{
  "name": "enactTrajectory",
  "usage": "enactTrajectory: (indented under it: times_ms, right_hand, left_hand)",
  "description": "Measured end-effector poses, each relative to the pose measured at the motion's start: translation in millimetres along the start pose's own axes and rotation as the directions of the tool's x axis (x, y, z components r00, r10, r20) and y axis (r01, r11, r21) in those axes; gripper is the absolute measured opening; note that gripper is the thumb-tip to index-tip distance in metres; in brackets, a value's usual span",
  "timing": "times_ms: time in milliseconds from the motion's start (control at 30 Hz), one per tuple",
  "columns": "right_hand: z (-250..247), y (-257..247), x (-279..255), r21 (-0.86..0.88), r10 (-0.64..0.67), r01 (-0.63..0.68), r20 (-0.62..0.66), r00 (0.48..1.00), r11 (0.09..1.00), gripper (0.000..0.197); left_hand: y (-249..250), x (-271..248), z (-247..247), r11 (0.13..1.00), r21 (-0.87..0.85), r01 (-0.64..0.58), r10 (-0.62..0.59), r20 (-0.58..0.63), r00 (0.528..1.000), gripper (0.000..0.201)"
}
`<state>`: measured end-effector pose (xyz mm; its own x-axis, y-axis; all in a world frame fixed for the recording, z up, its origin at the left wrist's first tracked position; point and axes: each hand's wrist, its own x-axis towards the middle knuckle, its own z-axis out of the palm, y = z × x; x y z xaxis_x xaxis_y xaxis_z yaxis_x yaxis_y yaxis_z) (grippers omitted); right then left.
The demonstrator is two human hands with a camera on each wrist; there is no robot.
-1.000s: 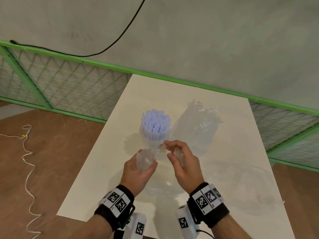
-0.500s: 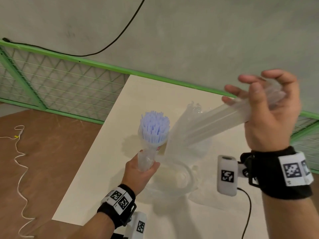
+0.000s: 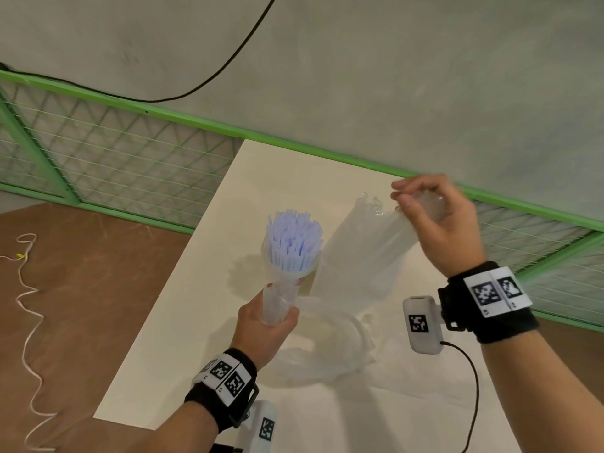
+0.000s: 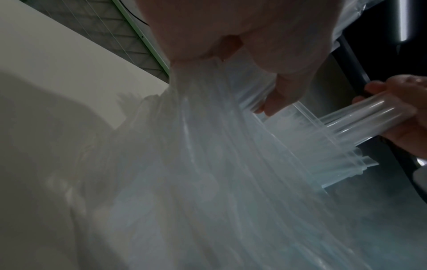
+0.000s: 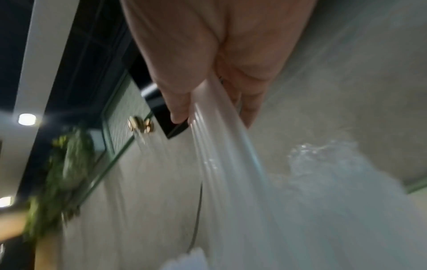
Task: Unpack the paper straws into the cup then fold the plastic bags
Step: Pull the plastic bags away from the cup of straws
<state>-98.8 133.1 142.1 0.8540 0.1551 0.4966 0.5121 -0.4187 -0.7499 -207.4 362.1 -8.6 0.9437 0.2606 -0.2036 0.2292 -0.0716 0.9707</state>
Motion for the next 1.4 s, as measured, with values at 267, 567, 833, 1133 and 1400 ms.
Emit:
enactTrajectory:
  times_ms: [267, 567, 833, 1133, 1400]
  right_hand:
    - [21.1, 42.5, -32.9, -0.474, -0.064, 0.241, 0.359, 0.931, 0.847, 0.028]
    - [15.8, 44.8, -56.8, -0.652, 0.148, 0.291, 0.531, 0.834, 0.701, 0.069]
    - [40.7, 58.2, -35.0, -0.739, 0.029, 0.298, 0.394, 0.918, 0.605, 0.036]
    - [47.8, 65.2, -20.0, -0.652, -0.143, 0.339, 0.335, 0.931, 0.678, 0.027]
    - [48.6, 60.0, -15.0, -0.773, 0.185, 0.325, 0.489, 0.852, 0.545, 0.058]
  left_hand:
    - [-1.3, -0.3, -2.0, 1.0, -0.013, 0.002, -0.001, 0.03, 1.0, 0.014]
    - [-1.8, -0.4, -1.3, 1.0, -0.005, -0.002, 0.003, 0.017, 1.0, 0.015]
    - [-2.4, -3.1, 0.5, 1.0, -0.019, 0.001, -0.001, 0.011, 1.0, 0.018]
    - [-6.5, -2.9, 1.3, 1.0, -0.019, -0.015, 0.015, 0.013, 1.0, 0.018]
    - [-4.2, -3.7, 2.0, 1.0, -0.014, -0.015, 0.016, 0.027, 1.0, 0.02]
